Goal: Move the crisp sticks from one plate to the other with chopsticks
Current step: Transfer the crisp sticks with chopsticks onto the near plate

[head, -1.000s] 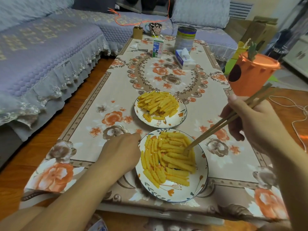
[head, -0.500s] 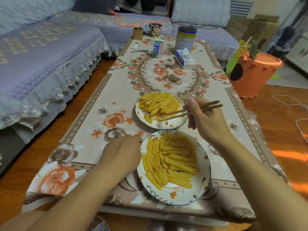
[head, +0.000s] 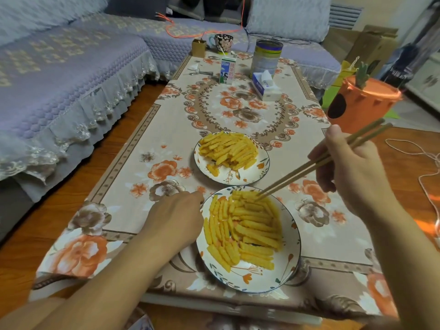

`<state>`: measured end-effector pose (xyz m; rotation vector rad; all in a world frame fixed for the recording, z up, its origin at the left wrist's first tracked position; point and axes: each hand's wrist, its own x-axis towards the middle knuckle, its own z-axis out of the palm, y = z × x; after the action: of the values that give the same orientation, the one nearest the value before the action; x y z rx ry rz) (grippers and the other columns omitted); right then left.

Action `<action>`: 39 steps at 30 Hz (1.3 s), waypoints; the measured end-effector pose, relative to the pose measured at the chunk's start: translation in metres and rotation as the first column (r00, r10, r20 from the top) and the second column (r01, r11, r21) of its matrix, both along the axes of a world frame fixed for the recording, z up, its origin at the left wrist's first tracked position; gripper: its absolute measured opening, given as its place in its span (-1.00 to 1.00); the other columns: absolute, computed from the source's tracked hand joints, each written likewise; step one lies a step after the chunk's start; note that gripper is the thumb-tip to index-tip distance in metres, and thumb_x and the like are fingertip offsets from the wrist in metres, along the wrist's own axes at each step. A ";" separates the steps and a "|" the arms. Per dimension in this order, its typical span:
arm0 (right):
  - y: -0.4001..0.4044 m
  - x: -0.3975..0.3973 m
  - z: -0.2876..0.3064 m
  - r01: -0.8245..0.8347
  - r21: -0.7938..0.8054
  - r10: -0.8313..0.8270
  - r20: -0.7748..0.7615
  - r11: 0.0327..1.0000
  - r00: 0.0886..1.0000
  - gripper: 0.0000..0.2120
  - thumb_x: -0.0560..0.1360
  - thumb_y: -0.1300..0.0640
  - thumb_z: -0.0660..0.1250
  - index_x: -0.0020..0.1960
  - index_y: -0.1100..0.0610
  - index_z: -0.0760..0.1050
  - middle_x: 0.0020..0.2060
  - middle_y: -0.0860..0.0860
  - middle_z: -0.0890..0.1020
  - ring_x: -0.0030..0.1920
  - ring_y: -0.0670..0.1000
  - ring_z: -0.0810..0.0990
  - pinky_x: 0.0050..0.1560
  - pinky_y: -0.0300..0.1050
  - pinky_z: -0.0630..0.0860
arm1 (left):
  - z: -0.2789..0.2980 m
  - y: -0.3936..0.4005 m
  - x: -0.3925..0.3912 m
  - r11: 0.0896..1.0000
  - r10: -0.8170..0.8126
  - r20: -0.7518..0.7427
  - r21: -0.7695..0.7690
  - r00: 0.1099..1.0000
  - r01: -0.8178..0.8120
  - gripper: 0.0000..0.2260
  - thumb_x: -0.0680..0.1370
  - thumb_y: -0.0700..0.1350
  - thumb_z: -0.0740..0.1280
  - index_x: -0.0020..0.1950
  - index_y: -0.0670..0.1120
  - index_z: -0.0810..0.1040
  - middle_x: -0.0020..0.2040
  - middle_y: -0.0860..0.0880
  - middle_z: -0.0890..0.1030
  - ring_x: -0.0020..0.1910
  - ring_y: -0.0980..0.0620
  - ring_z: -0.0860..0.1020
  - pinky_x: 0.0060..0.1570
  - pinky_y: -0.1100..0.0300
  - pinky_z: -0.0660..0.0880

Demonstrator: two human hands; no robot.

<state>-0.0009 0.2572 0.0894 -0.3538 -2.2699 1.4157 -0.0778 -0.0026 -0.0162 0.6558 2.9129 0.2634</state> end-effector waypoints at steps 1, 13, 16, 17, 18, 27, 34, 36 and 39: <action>0.000 0.002 -0.001 -0.023 0.030 0.022 0.024 0.999 0.999 -0.49 0.72 -0.06 0.09 -0.20 0.25 0.56 -0.53 0.08 0.51 -0.55 0.02 0.45 -0.54 -0.21 0.40 | 0.000 0.000 0.000 1.000 -0.004 -0.001 0.000 1.000 0.004 -0.70 0.61 -0.13 0.13 0.26 0.05 0.54 0.15 -0.05 0.63 0.03 -0.16 0.60 -0.12 0.02 0.55; -0.007 -0.004 -0.005 -0.056 -0.011 0.055 -0.072 0.998 0.996 -0.63 0.71 0.05 0.17 -0.11 0.22 0.60 -0.51 0.06 0.48 -0.54 -0.05 0.43 -0.52 -0.26 0.37 | 0.000 0.002 0.004 1.000 -0.002 -0.003 0.012 1.000 0.002 -0.70 0.60 -0.12 0.14 0.25 0.08 0.54 0.11 -0.02 0.63 0.01 -0.15 0.59 -0.10 0.00 0.57; -0.031 -0.023 -0.032 -0.086 0.012 0.086 -0.049 0.996 0.995 -0.66 0.71 0.03 0.17 -0.08 0.19 0.59 -0.45 0.19 0.55 -0.53 -0.03 0.51 -0.49 -0.22 0.42 | 0.002 0.003 0.005 1.000 -0.002 0.000 0.014 1.000 0.002 -0.67 0.59 -0.14 0.14 0.27 0.09 0.54 0.12 -0.02 0.63 0.03 -0.16 0.59 -0.10 0.02 0.56; -0.038 -0.030 -0.041 -0.102 0.021 0.103 -0.041 0.995 0.994 -0.67 0.71 0.03 0.18 -0.07 0.19 0.59 -0.43 0.22 0.56 -0.53 -0.02 0.53 -0.48 -0.22 0.44 | 0.002 0.003 0.005 1.000 0.002 0.001 0.013 1.000 -0.002 -0.67 0.59 -0.14 0.14 0.28 0.09 0.54 0.13 -0.03 0.63 0.03 -0.16 0.59 -0.10 0.03 0.56; -0.045 -0.037 -0.048 -0.113 0.023 0.114 -0.041 0.993 0.993 -0.67 0.70 0.04 0.20 -0.07 0.23 0.58 -0.42 0.24 0.56 -0.53 -0.02 0.54 -0.47 -0.22 0.45 | 0.003 0.004 0.004 1.000 0.005 0.003 0.012 1.000 -0.005 -0.67 0.59 -0.14 0.14 0.28 0.09 0.53 0.13 -0.03 0.63 0.04 -0.16 0.59 -0.10 0.03 0.56; -0.060 -0.065 -0.067 -0.075 0.134 0.086 -0.077 0.988 0.993 -0.58 0.70 -0.05 0.18 -0.11 0.25 0.54 -0.50 0.15 0.56 -0.51 0.02 0.57 -0.34 0.06 0.53 | 0.004 -0.001 0.000 0.999 0.030 0.025 0.027 0.999 -0.031 -0.69 0.60 -0.12 0.17 0.30 0.07 0.53 0.21 -0.02 0.63 0.13 -0.14 0.59 -0.02 0.03 0.57; -0.036 -0.053 -0.060 -0.005 0.183 0.013 -0.044 0.983 0.999 -0.60 0.70 -0.02 0.21 -0.11 0.26 0.58 -0.49 0.15 0.57 -0.53 -0.02 0.56 -0.32 0.05 0.53 | 0.006 0.000 0.003 1.000 0.020 0.028 0.017 0.999 -0.021 -0.68 0.61 -0.15 0.14 0.30 0.03 0.53 0.21 -0.07 0.62 0.11 -0.16 0.59 -0.03 0.00 0.57; -0.033 -0.051 -0.059 0.007 0.171 0.008 -0.088 0.985 0.996 -0.63 0.70 0.00 0.21 -0.09 0.22 0.60 -0.47 0.09 0.57 -0.51 0.00 0.56 -0.37 0.03 0.51 | 0.007 0.001 0.003 1.000 0.017 0.024 0.016 1.000 -0.018 -0.69 0.62 -0.14 0.14 0.30 0.03 0.54 0.20 -0.07 0.62 0.09 -0.16 0.59 -0.04 0.00 0.57; -0.034 -0.050 -0.061 -0.004 0.189 0.025 -0.111 0.982 0.994 -0.66 0.70 -0.02 0.20 -0.09 0.12 0.63 -0.47 -0.11 0.55 -0.41 -0.02 0.55 -0.32 -0.01 0.47 | 0.007 0.000 0.004 1.000 0.017 0.024 0.014 1.000 -0.018 -0.69 0.62 -0.15 0.13 0.29 0.03 0.54 0.20 -0.07 0.63 0.09 -0.16 0.59 -0.03 -0.01 0.57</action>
<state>-0.0514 0.2236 0.0284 -0.1923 -2.2941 1.1827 -0.0741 -0.0023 -0.0094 0.6251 2.8979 0.2919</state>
